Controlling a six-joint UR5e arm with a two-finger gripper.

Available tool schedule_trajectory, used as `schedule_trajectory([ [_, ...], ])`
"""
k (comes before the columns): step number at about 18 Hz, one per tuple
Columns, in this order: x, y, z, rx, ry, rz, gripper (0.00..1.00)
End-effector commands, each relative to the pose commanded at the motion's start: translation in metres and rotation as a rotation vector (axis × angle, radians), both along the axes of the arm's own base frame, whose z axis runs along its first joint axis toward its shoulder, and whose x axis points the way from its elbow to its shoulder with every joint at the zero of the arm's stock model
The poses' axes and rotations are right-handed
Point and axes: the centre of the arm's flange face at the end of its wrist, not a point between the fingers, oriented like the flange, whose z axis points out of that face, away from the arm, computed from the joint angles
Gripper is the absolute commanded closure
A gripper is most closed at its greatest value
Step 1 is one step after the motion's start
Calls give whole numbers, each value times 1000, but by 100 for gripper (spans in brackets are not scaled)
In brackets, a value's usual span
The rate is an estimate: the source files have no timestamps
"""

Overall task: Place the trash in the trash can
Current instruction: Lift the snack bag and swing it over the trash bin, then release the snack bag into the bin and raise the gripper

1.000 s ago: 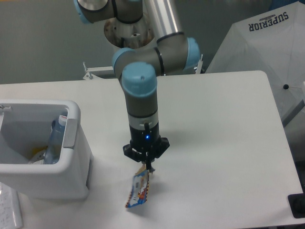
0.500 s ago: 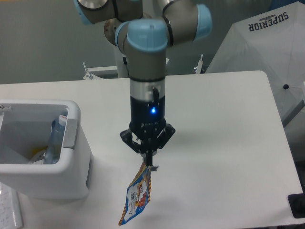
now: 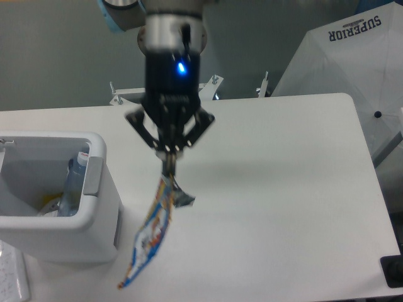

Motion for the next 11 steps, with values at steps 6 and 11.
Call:
schedule_trajectory([
  [6, 73, 1, -2, -27, 154, -251, 100],
  [11, 123, 4, -49, -100, 220, -428, 100],
])
